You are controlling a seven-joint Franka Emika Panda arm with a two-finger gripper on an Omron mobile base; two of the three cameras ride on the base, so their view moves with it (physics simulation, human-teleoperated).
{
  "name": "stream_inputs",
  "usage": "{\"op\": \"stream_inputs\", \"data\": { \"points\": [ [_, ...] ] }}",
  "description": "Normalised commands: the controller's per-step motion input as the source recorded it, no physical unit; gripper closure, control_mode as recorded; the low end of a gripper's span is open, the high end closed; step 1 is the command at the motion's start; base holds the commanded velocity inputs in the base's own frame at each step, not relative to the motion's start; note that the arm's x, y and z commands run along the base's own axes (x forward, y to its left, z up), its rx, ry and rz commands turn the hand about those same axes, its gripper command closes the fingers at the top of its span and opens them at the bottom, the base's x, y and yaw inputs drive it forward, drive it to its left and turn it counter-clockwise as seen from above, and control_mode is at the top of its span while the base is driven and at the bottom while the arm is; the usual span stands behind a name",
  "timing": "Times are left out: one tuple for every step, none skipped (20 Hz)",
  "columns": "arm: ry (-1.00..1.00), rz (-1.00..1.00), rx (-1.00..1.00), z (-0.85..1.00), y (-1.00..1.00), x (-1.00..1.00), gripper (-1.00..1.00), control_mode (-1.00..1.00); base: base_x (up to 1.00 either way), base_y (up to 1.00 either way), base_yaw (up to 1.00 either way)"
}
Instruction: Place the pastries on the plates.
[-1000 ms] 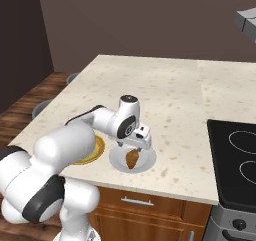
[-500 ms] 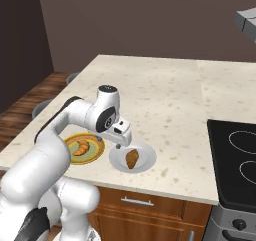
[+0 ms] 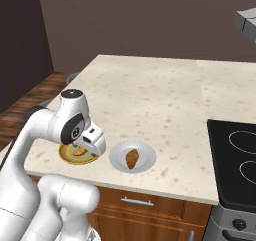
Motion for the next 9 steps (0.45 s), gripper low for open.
{"op": "stream_inputs", "data": {
  "points": [
    [0.00, -0.07, -0.03, 0.31, 0.36, -0.17, -1.00, -1.00, 0.00, 0.00, 0.00],
    [0.00, -0.07, -0.02, 0.19, 0.34, -0.09, -1.00, -1.00, 0.00, 0.00, 0.00],
    [0.00, -0.05, -0.01, 0.06, 0.30, -0.02, -1.00, -1.00, 0.00, 0.00, 0.00],
    [0.00, -0.04, -0.02, 0.00, 0.18, 0.00, -1.00, -1.00, 0.00, 0.00, 0.00],
    [-0.01, -0.03, -0.06, 0.05, 0.10, -0.01, -1.00, -1.00, 0.00, 0.00, 0.00],
    [-0.02, 0.00, -0.06, 0.04, 0.07, 0.00, -1.00, -1.00, 0.00, 0.00, 0.00],
    [-0.01, 0.00, -0.06, 0.04, 0.00, 0.00, -1.00, -1.00, 0.00, 0.00, 0.00],
    [-0.03, 0.00, -0.05, 0.06, 0.00, 0.00, -1.00, -1.00, 0.00, 0.00, 0.00],
    [-0.01, 0.00, -0.07, 0.00, 0.00, 0.00, -1.00, -1.00, 0.00, 0.00, 0.00]
  ]
}}
